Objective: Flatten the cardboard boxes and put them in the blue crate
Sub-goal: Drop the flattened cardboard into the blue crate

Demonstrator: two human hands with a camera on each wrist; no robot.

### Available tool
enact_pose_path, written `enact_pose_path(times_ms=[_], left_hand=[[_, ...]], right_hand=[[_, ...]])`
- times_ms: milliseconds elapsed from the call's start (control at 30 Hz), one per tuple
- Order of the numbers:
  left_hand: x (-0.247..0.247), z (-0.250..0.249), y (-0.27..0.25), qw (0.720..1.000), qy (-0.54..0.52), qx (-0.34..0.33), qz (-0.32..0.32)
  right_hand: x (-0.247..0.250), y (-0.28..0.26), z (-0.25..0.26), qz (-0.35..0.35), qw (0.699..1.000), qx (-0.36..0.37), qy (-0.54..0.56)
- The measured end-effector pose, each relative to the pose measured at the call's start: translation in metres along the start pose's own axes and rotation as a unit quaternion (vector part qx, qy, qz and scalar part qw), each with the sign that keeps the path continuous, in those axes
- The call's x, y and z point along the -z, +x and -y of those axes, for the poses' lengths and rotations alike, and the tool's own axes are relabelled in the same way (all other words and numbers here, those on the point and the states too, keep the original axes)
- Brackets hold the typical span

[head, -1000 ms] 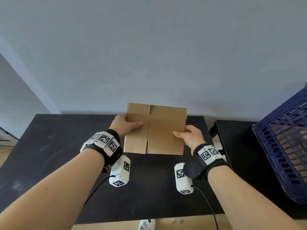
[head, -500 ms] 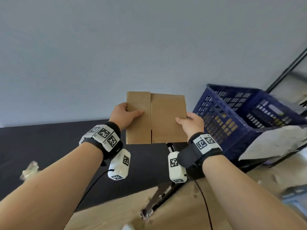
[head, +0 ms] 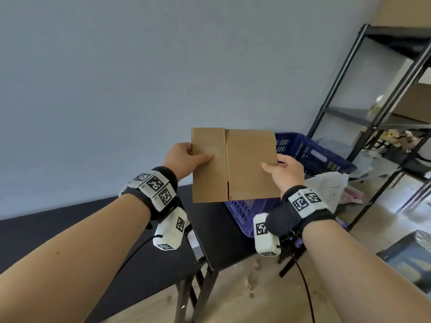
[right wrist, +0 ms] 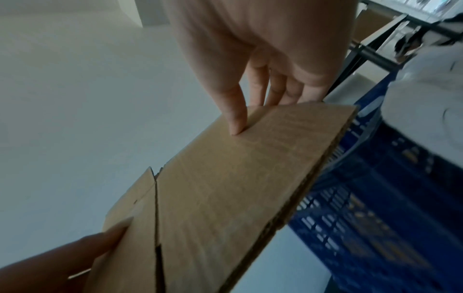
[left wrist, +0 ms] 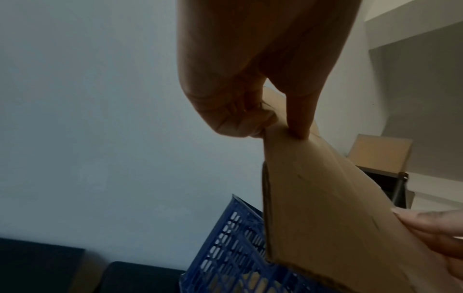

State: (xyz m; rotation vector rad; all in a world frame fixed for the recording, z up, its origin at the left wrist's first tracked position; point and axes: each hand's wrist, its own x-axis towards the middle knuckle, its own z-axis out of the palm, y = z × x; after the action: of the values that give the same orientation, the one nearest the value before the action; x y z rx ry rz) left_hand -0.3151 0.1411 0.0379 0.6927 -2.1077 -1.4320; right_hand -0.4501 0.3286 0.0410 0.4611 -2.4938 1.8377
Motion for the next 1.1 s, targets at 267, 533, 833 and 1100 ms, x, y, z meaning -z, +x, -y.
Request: enact_pose_path(times_ms=[267, 533, 833, 1100], left_hand=[[-0.148, -0.067, 0.062, 0.999, 0.034, -0.024, -0.001], [-0.254, -0.111, 0.135, 0.997, 0.065, -0.001, -0.046], [-0.294, -0.112, 0.223, 0.988, 0.135, 0.031, -0.069], [-0.318, -0.063, 0.295, 0.971, 0.181, 0.158, 0.013]], right_hand=[[0.105, 0.116, -0.051, -0.032, 0.999, -0.007, 0.013], [0.166, 0.235, -0.076, -0.023, 1.000, 0.008, -0.002], [0.162, 0.338, -0.091, 0.089, 0.994, 0.025, -0.053], [0.107, 0.451, -0.122, 0.268, 0.924, -0.055, -0.266]])
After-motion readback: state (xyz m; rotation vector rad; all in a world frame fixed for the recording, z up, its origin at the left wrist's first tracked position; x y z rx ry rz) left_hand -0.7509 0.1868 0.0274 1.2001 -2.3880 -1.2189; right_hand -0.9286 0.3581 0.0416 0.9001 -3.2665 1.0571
